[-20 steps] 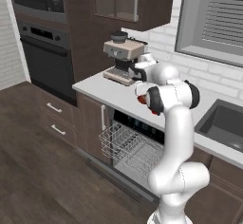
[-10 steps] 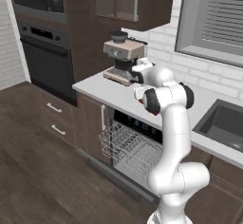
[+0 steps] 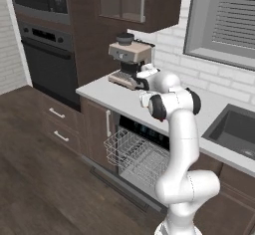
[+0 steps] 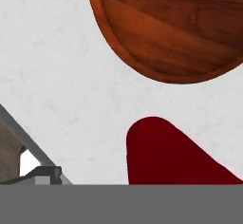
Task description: Pick up the cup and bowl from the counter, place them in the dishwasher, and close the dishwasher door.
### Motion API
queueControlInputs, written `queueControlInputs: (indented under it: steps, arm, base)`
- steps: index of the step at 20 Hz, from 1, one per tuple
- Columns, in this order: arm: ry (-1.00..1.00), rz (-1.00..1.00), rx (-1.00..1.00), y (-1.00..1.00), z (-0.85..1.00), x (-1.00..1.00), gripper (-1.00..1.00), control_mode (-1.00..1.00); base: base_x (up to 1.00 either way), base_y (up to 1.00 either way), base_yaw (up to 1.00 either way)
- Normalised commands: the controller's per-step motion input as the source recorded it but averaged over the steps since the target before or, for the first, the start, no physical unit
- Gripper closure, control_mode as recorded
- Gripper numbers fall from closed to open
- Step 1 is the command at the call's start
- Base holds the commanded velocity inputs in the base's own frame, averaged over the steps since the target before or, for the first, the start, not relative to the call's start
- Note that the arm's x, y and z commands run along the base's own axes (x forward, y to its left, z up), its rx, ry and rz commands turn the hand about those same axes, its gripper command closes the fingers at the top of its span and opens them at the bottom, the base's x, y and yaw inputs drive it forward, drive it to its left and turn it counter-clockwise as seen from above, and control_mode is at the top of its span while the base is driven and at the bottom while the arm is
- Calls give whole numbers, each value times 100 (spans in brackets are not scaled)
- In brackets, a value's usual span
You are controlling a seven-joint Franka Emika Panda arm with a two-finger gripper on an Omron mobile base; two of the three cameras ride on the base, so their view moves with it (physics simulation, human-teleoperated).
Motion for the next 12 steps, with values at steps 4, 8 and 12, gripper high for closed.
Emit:
queueControlInputs:
  steps: [4,8,12]
  arm:
    - [0,1,1,0,-18,0,-100,-100]
    - [0,0,3,-5,-14,0,100,-100]
    - [0,0,0,0,-11,0,100,-100]
  base:
    - [0,0,0]
    - [0,0,0]
    - [0,0,0]
